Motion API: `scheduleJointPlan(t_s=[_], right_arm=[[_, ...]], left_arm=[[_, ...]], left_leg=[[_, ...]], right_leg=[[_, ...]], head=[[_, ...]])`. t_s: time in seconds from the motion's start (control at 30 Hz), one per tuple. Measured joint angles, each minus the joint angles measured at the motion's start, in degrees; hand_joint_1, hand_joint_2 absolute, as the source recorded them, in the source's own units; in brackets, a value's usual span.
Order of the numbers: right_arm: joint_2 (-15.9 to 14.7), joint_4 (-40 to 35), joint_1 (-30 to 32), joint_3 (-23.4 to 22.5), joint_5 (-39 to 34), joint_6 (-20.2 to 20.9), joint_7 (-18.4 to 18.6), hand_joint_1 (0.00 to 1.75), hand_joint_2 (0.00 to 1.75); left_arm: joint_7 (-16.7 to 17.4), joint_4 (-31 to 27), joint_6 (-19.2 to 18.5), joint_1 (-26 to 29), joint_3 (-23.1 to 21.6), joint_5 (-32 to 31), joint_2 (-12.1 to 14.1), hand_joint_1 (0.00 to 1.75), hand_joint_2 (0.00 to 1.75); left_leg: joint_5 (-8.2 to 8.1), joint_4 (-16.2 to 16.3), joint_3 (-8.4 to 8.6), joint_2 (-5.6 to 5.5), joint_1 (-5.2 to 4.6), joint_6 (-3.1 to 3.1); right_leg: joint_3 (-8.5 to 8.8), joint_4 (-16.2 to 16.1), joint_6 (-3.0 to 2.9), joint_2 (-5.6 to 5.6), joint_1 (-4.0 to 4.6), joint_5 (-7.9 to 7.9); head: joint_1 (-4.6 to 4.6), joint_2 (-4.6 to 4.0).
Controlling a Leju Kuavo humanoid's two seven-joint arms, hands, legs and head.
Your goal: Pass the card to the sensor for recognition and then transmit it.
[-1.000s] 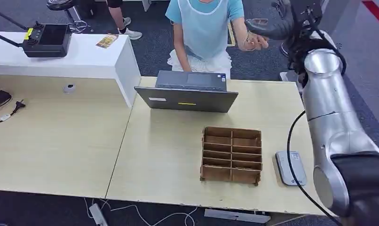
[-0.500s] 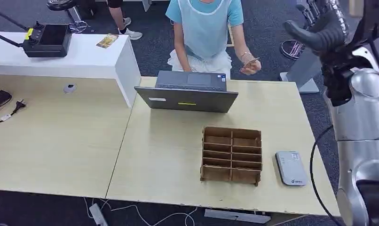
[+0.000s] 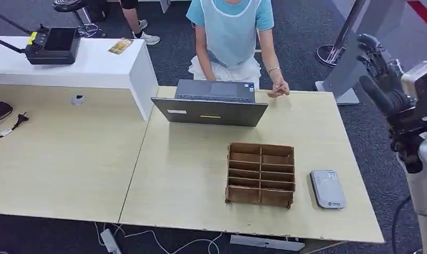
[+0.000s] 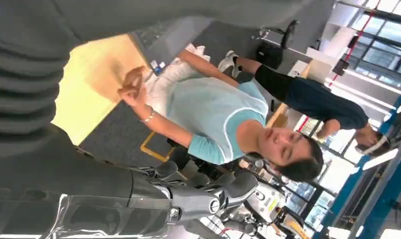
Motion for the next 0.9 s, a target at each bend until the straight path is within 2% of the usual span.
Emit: scheduleJointPlan(t_s=[0.17,0.27,0.4,0.57,0.77,0.9], right_arm=[[-0.7,-7.7,10.2,-1.9,5.4,-3.5,-2.8,0.00,0.00],[-0.7,-12.1,15.7,-2.6,16.5,-9.8,-3.9,0.00,0.00],[-0.4,-17.1,21.3,-2.8,27.7,-16.3,-3.7,0.00,0.00],[0.1,-21.3,26.3,-2.6,39.9,-23.2,-1.3,0.00,0.00],[0.4,-24.3,31.1,-1.6,47.3,-26.9,0.7,0.00,0.00],[0.4,-25.3,34.0,-0.6,47.0,-26.6,2.2,0.00,0.00]], left_arm=[[-0.2,0.0,0.0,0.0,0.8,0.5,0.0,0.00,0.00],[-0.1,0.0,0.1,0.0,1.1,0.6,-0.1,0.00,0.00],[0.3,0.0,0.2,0.0,1.2,0.7,-0.1,0.00,0.00],[0.4,-0.1,0.1,0.0,1.4,0.6,-0.2,0.00,0.00],[0.5,-0.2,0.1,0.0,1.6,0.5,-0.2,0.00,0.00],[0.5,-0.2,0.1,0.0,1.7,0.2,-0.2,0.00,0.00]], left_leg=[[-0.02,0.0,-0.02,0.00,0.00,0.02],[-0.02,0.0,-0.04,0.00,0.00,0.02],[-0.02,0.0,-0.05,0.02,0.00,0.02],[-0.02,0.0,-0.05,0.02,0.00,0.02],[-0.02,0.0,-0.04,0.03,0.00,0.02],[-0.02,0.0,-0.05,0.03,0.00,0.02]], right_leg=[[-0.01,0.0,0.01,-0.01,0.00,-0.04],[-0.02,0.0,0.01,-0.01,0.00,-0.04],[-0.02,0.0,0.01,0.00,0.00,-0.04],[-0.01,0.0,0.01,-0.02,-0.01,-0.04],[-0.02,0.0,0.01,0.00,-0.01,-0.04],[-0.02,0.0,0.01,-0.01,-0.01,-0.04]], head=[[0.02,0.00],[0.02,0.00],[0.00,0.00],[0.00,0.00],[0.00,0.00],[0.00,0.00]])
